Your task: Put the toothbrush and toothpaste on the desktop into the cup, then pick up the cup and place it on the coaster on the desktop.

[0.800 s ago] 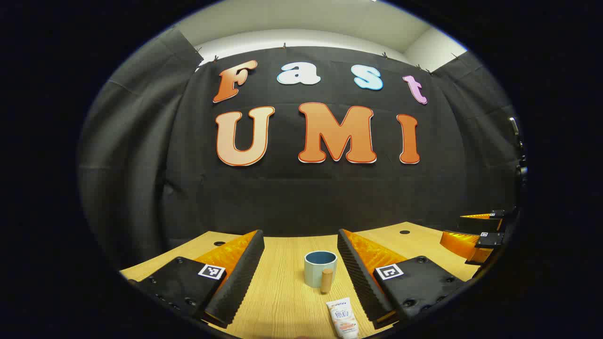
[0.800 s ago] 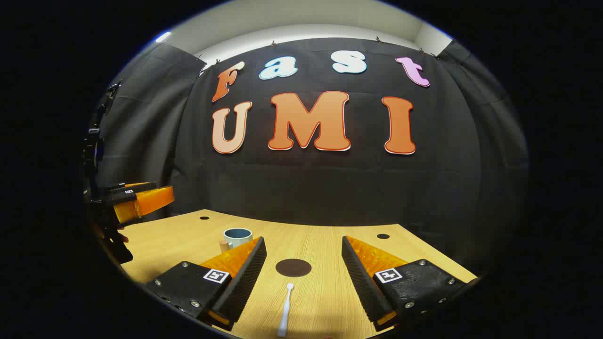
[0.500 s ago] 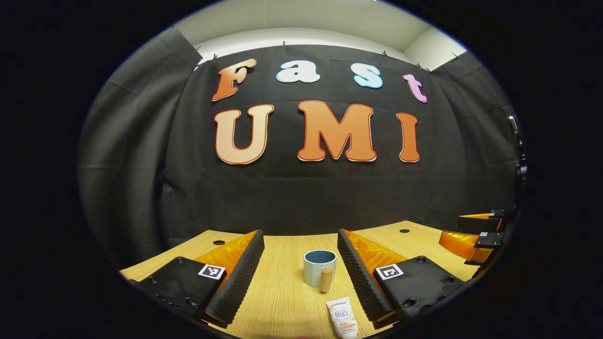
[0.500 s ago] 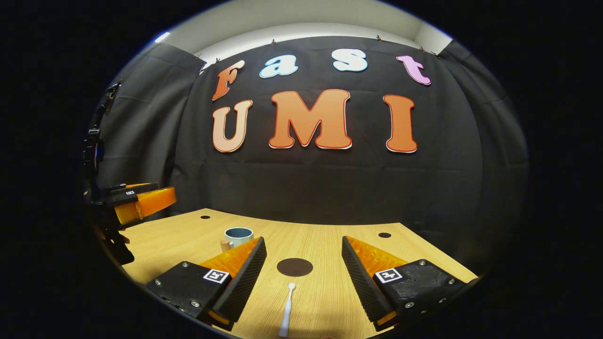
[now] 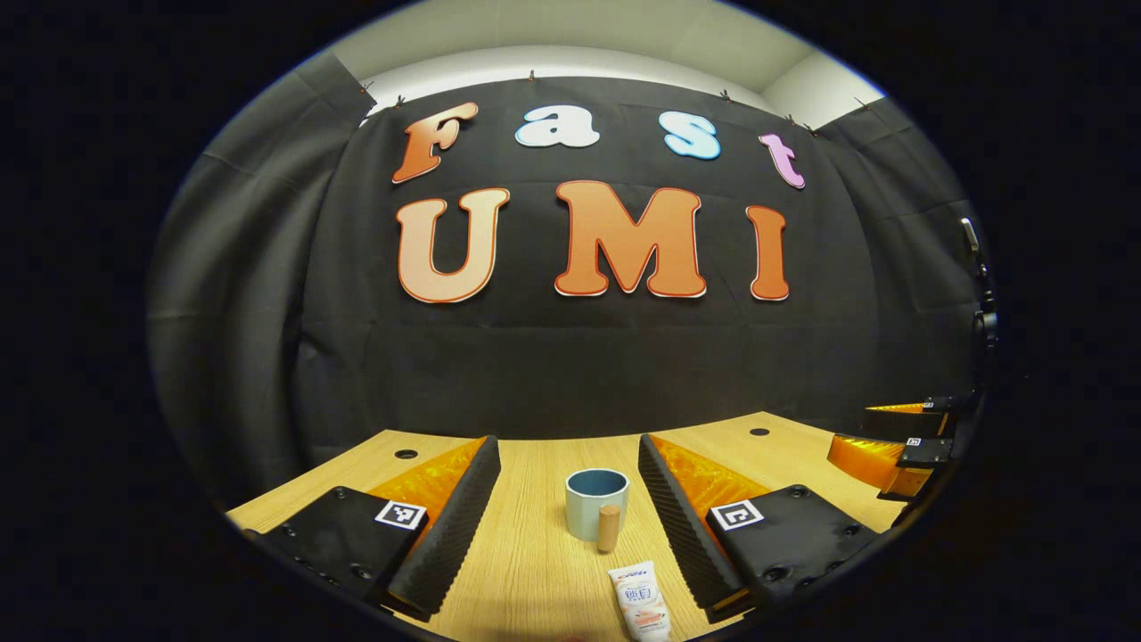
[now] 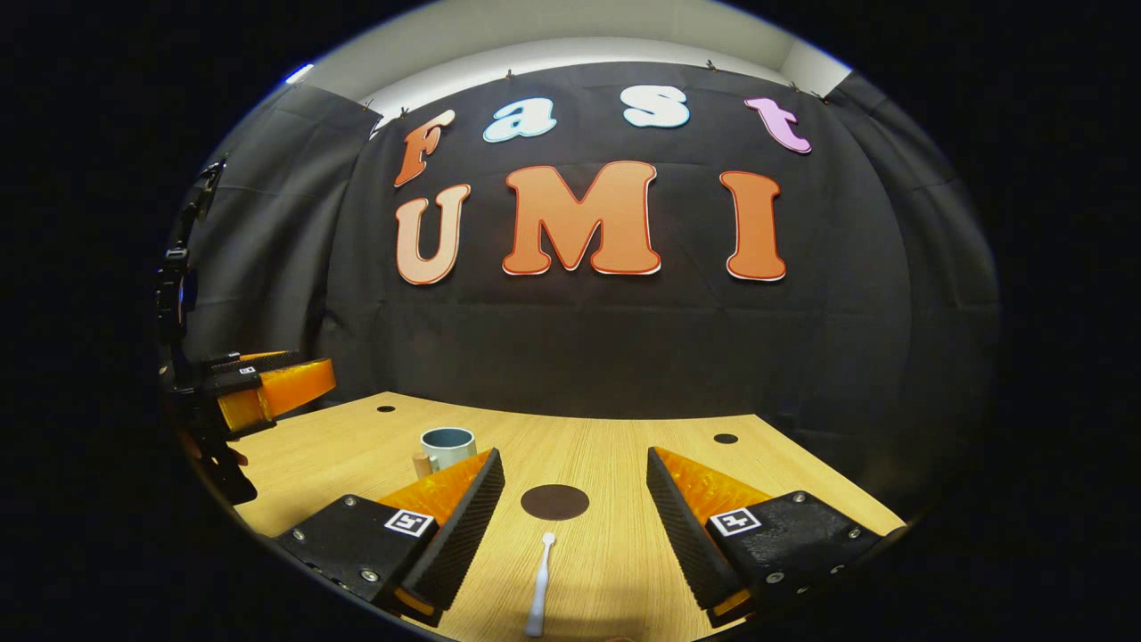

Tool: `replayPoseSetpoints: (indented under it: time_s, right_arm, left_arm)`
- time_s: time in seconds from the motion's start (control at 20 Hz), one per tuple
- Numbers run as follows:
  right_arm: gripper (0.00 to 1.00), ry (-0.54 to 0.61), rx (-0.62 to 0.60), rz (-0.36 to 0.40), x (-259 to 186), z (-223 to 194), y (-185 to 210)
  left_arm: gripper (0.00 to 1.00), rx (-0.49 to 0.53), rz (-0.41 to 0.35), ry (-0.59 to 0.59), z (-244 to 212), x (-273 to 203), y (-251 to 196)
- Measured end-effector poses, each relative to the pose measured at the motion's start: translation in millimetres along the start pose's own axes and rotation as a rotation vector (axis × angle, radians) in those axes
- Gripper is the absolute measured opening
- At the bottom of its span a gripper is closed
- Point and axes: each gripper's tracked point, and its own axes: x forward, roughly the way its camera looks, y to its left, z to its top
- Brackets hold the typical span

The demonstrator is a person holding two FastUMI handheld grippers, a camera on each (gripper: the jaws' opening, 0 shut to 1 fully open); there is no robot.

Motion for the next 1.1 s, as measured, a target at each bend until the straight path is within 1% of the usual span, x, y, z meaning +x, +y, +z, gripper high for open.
replayPoseSetpoints:
  time_s: [0.05,0.1,0.3,0.35,0.55,0.85,1.0,1.1]
  right_arm:
    - [0.97,0.003,-0.001,-0.004,0,0,-1]
    - [0.97,0.007,-0.003,-0.006,0,1,-2]
    - [0.96,0.016,-0.007,-0.011,-2,7,-11]
    - [0.96,0.02,-0.007,-0.012,-2,7,-11]
    - [0.96,0.058,-0.003,-0.005,-3,-1,-10]
    - [0.96,0.158,0.013,0.021,-2,-22,-8]
    - [0.96,0.229,0.03,0.036,2,-34,-8]
    - [0.94,0.275,0.032,0.029,3,-46,-10]
  left_arm:
    - [0.99,-0.001,-0.006,0.011,-1,1,-2]
    - [1.0,-0.003,-0.01,0.022,-5,1,-5]
    - [0.99,-0.004,-0.036,0.072,-12,7,-16]
    - [1.0,-0.006,-0.045,0.092,-16,10,-20]
    - [1.0,-0.023,-0.082,0.189,-40,16,-35]
    - [1.0,-0.046,-0.117,0.339,-78,21,-50]
    - [1.0,-0.031,-0.136,0.416,-101,22,-58]
    - [1.0,-0.02,-0.139,0.456,-115,22,-60]
